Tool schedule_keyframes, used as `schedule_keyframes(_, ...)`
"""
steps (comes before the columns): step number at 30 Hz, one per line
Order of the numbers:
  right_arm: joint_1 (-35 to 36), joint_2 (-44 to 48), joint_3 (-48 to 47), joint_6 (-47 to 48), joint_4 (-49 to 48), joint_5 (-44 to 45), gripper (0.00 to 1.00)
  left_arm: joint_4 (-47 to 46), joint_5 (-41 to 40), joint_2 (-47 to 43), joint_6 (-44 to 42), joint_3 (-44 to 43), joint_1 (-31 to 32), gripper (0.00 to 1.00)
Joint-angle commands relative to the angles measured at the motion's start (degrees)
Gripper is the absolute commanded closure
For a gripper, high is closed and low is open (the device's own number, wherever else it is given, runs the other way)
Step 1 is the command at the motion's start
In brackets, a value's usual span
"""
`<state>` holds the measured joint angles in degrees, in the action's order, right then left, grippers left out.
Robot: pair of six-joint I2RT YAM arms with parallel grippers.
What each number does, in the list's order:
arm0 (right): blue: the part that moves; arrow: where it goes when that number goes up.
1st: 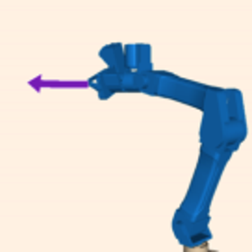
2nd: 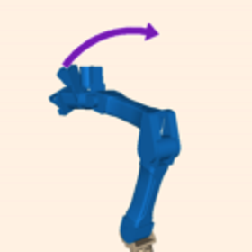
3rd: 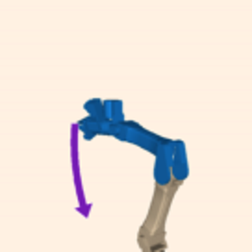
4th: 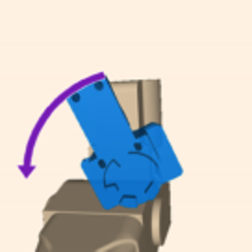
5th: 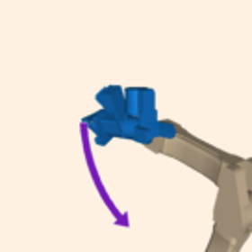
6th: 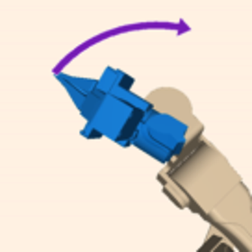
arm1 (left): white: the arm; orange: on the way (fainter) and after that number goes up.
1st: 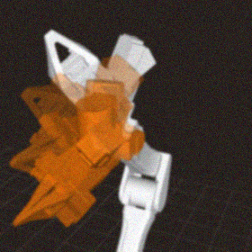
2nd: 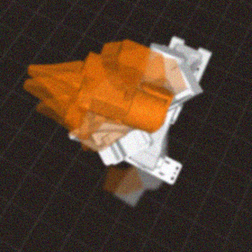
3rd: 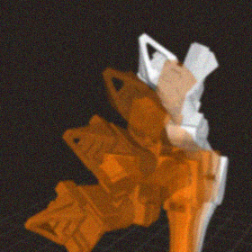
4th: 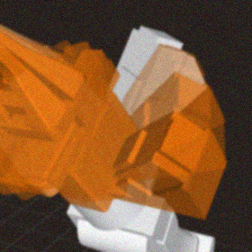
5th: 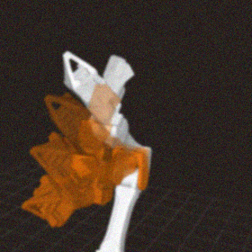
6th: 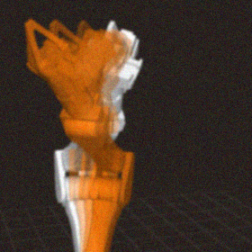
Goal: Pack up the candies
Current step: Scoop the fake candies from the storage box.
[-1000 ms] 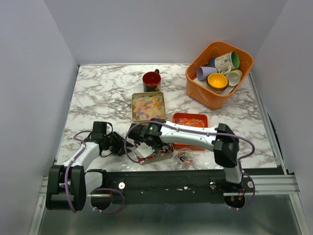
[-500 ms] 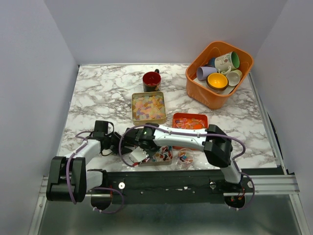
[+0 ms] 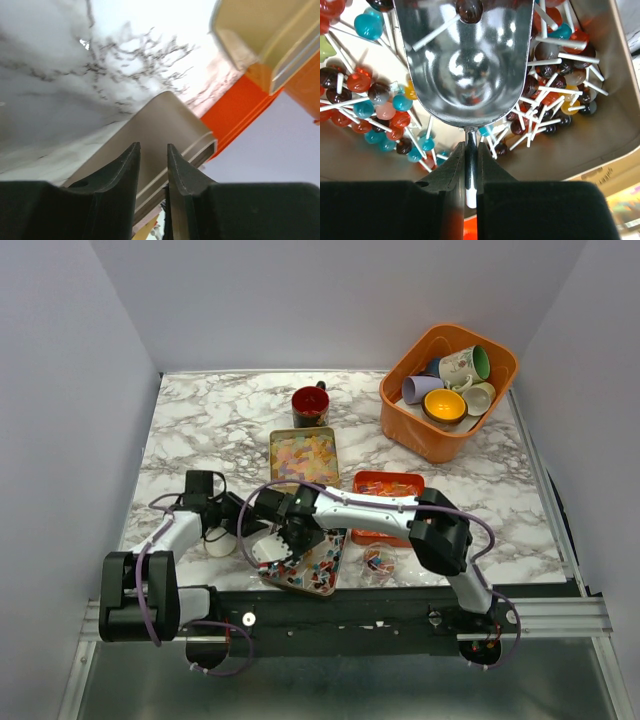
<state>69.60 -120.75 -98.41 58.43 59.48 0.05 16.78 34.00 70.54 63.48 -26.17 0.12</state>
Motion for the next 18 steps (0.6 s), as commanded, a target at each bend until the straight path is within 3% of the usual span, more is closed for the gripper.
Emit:
schedule_keyframes(1,-4.46,0.6,0.94,-1.39,-6.13,-7.79,0.99,-1.13,4.14,1.88,0.68,-4.84,-2.93,0.64)
schedule_keyframes(18,-11.68,1.3,-0.29,2.91,-7.63,-19.29,0.99,3.08,6.96,4.86,-1.78,-18.03,-10.58,0.65)
